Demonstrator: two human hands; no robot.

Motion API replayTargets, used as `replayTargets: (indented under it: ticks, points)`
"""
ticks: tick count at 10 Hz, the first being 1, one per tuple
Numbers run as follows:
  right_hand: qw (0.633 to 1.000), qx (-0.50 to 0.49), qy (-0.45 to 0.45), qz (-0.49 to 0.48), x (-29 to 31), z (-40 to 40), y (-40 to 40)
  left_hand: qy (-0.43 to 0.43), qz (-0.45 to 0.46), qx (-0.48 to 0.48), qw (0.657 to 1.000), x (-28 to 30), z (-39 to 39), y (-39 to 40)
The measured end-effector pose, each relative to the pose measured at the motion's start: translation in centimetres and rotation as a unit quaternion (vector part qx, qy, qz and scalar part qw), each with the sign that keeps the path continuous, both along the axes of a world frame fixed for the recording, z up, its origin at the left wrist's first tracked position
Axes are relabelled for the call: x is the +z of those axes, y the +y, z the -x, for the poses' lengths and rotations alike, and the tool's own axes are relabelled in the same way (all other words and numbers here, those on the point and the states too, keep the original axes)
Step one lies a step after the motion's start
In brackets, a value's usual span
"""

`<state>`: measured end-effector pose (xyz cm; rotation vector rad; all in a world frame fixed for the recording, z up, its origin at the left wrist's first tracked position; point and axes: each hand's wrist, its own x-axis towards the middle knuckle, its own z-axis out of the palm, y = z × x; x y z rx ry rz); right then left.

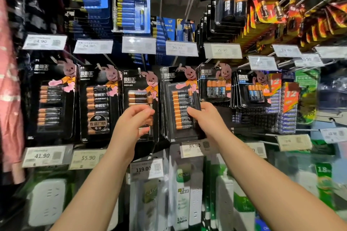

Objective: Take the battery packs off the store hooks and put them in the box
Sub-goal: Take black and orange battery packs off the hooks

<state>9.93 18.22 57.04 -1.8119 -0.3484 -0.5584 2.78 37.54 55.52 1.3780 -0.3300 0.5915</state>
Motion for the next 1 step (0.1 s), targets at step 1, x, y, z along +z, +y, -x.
replayTargets:
  ticks: [1]
  points:
    - [0.999, 0.002, 0.016, 0.033, 0.00, 0.98, -1.19, 0.003, 0.000, 0.001, 1.000, -0.13, 0.59, -0.70]
